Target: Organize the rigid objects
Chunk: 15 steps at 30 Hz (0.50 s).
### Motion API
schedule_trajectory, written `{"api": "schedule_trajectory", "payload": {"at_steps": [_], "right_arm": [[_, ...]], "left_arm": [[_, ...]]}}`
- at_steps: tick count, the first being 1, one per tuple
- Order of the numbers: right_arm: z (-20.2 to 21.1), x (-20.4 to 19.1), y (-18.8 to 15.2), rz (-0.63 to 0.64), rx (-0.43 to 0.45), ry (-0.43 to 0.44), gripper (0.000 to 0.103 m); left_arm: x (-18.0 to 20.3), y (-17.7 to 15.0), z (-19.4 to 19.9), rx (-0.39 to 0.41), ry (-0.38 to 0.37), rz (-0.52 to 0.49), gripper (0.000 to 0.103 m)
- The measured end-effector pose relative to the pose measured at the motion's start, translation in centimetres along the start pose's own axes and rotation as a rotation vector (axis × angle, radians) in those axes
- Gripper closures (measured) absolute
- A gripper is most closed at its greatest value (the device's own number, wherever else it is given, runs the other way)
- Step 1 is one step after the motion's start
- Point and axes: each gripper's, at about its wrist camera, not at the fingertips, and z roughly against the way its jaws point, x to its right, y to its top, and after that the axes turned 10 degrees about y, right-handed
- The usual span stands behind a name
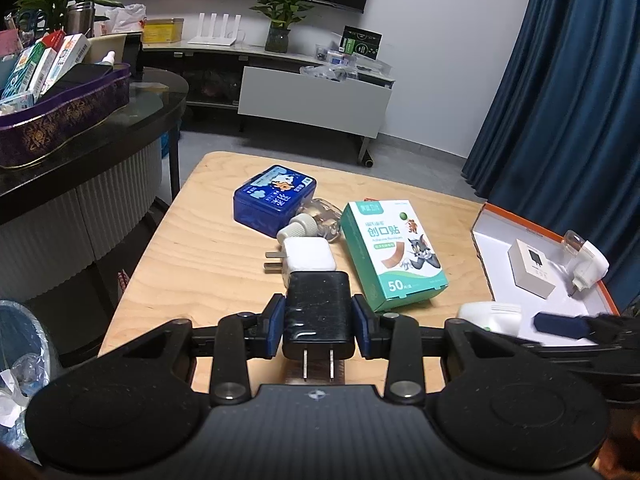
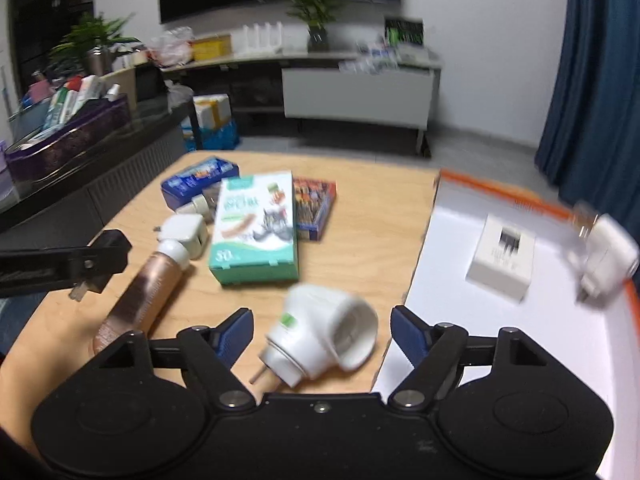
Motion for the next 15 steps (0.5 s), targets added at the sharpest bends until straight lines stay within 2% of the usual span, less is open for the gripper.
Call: {"api": "schedule_trajectory", "payload": {"at_steps": [4,5,6,7,15], "right_arm": [[-2.7,0.2,0.0,-0.039,-0.039,-0.004,0.015],[-3.2,0.2,0.1,-0.033,-0.045,0.006,0.02],[-3.5,0.2,0.2,-0.034,-0.057,0.005,0.038],[-3.6,0.3,0.4,-0.043,-0.066,0.0,0.04],[-0.5,0.8,0.9,-0.085,0.018,0.042,0.041]], "left_arm": [[0.2,-0.1,-0.1,-0.006,-0.007,0.0,0.067],[0.3,-0.1,0.0,-0.004,-0.009,-0.002,0.067],[0.4,0.0,0.1,-0.002,-0.01,-0.005,0.067],[0.5,0.0,0.2,0.0,-0.013,-0.008,0.067],[1.8,0.5,0.8,0.012,-0.042,-0.016,0.067]]}}
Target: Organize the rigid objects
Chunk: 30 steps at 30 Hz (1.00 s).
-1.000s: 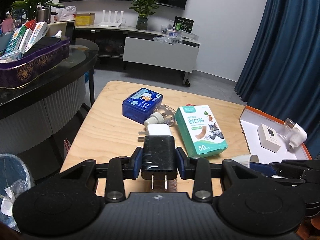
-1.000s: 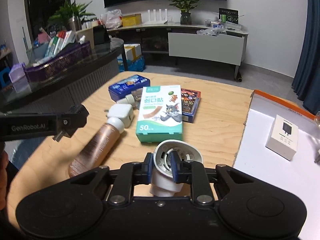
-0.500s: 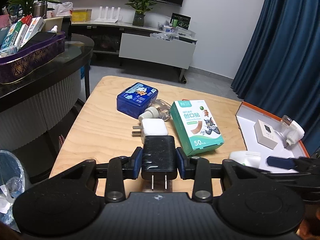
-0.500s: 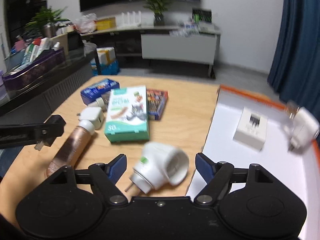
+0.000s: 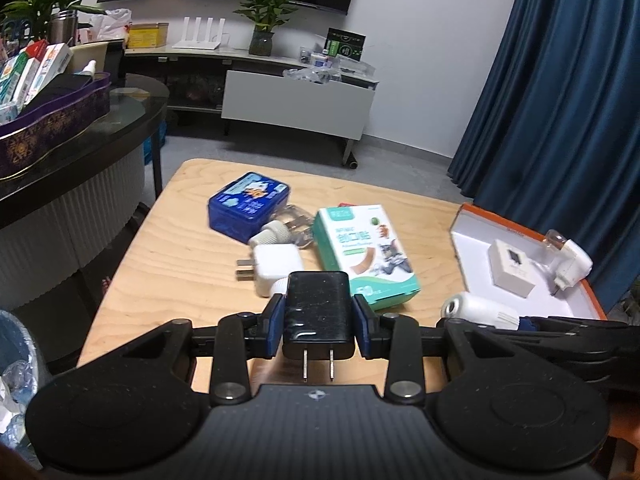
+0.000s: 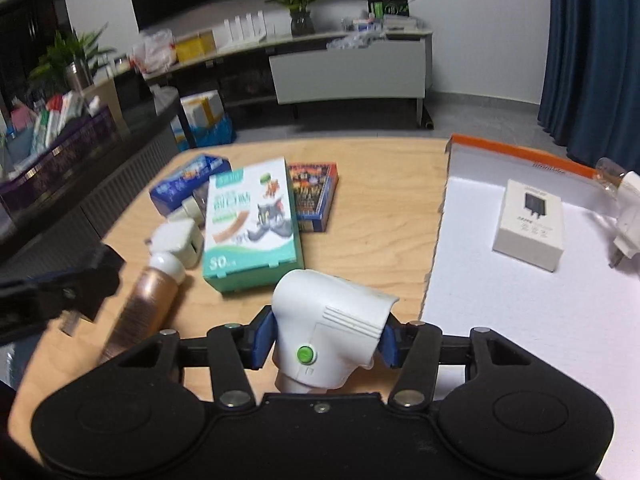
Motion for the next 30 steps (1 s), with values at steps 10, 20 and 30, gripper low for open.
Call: {"api": "schedule_trajectory", "payload": {"at_steps": [10,20,30], "right_arm": [[6.8,1.5,2.0,-0.014,0.149,-0.025,0.041],[12.8,7.0,1.6,-0.091,0.226,-0.194,0.041],[15.1,11.7,-0.2,-0.154,0.264,-0.3,0.041]], "left_arm": [[4.7,1.5,1.1,0.041,-0.082,-0.081,0.067],[12.9,3.5,0.8,0.054,-0.234,-0.196,0.067],[17.8,2.8,-0.1,0.044,-0.309,-0.226,0.067]]}}
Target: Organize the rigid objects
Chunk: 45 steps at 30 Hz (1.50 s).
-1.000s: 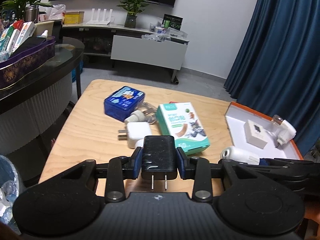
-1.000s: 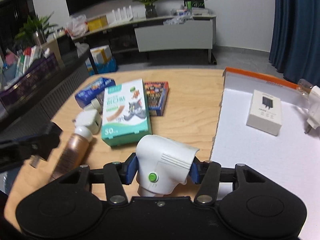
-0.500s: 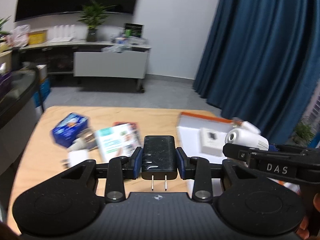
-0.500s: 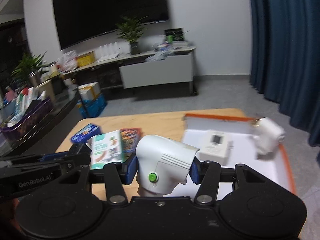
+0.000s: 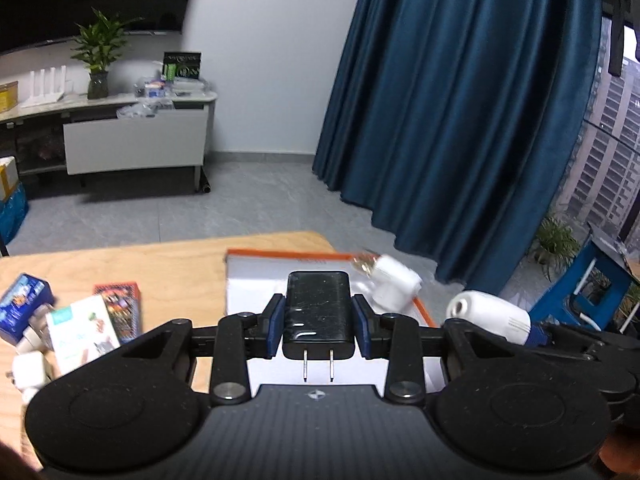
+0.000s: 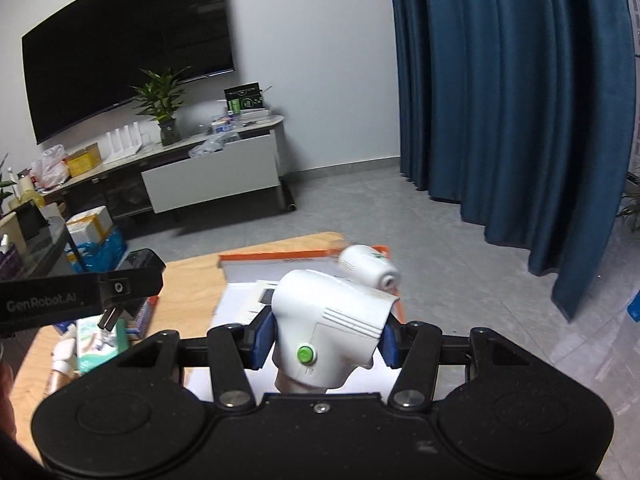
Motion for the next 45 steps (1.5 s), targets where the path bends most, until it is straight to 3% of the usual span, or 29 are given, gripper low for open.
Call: {"api": "schedule_trajectory", "payload": {"at_steps": [10,45], "right_arm": [[-1.2,0.6,-1.0,-0.008,-0.033,0.028,0.04],[-2.1,0.3,-0.7,0.01,-0.056,0.034,0.04]], "left_arm": [[0.2,-1.0,-0.9,-0.048,0.025,0.015,0.067],[0.7,-1.6,-1.1,-0.073,0.033,0.018,0.067]]}}
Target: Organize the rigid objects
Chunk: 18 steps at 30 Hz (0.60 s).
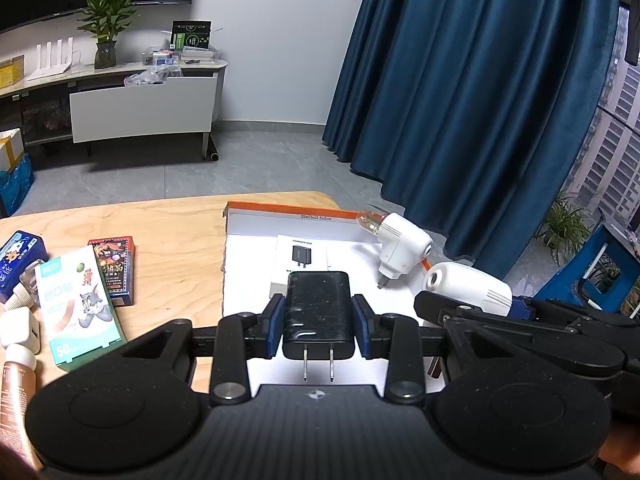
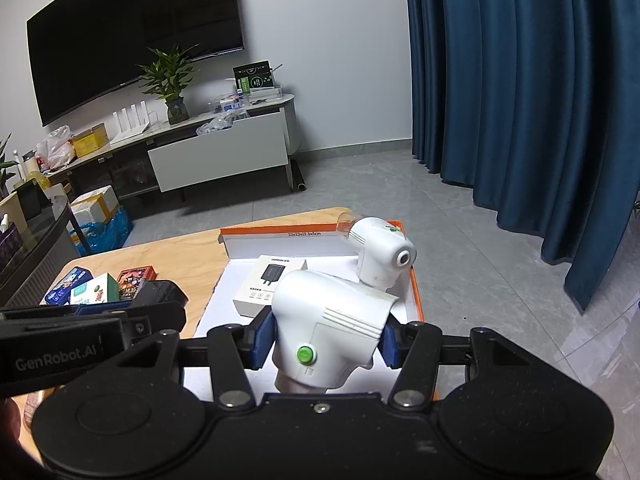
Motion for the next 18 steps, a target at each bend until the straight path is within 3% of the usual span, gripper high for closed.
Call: {"api": "schedule_trajectory", "payload": {"at_steps": [18], "right_arm": [[-0.03,0.0,-0.02,0.0,0.0,0.0,0.04]], "left_arm": [[0.36,0.0,0.03,-0.001,-0.004,-0.001,0.067]]}}
